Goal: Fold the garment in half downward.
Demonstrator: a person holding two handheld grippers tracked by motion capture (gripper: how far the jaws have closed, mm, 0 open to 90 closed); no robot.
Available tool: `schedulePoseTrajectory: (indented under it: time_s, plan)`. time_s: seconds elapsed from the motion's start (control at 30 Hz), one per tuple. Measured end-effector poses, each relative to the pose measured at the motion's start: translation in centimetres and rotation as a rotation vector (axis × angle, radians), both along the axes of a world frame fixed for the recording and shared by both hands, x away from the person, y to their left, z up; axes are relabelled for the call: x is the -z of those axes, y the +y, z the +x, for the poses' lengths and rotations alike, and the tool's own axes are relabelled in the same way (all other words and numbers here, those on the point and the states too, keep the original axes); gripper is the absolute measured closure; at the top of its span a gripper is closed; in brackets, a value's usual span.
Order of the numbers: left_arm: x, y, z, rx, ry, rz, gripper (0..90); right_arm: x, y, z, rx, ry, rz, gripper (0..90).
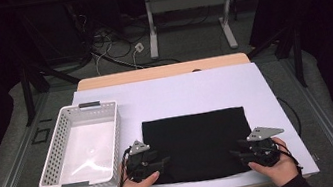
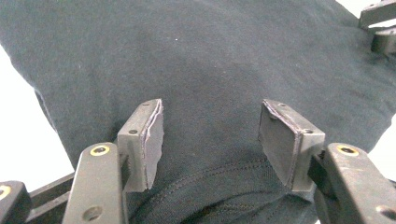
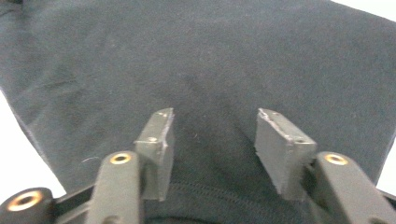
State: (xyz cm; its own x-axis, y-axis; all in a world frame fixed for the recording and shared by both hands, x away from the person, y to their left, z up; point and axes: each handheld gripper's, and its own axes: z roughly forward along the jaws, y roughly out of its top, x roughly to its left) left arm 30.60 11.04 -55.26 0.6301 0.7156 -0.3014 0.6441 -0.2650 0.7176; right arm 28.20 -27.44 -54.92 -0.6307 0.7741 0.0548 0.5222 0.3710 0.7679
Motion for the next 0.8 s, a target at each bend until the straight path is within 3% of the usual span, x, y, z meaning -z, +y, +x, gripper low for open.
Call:
schedulePoseTrajectory:
  time_s: [0.17,0.27,0.3,0.47,0.8]
  plan:
    - [0.2,0.0,0.2,-0.018,0.02,0.003,34.2,0.3,-0.2,0.2,0.02,0.004,-0.001,41.6]
    - [0.3,-0.1,0.2,-0.024,0.02,0.016,26.4,0.4,-0.2,0.3,0.031,0.007,0.016,34.1]
    - [0.3,-0.3,0.2,-0.03,0.019,0.019,24.3,0.3,-0.2,0.4,0.053,0.0,0.014,27.2]
    - [0.4,-0.5,0.2,-0.04,0.012,0.032,16.0,0.2,-0.3,0.5,0.105,-0.003,0.027,14.5]
    - [0.2,-0.7,0.8,-0.1,0.025,-0.02,0.6,-0.2,-0.7,1.2,0.175,0.001,0.074,0.0]
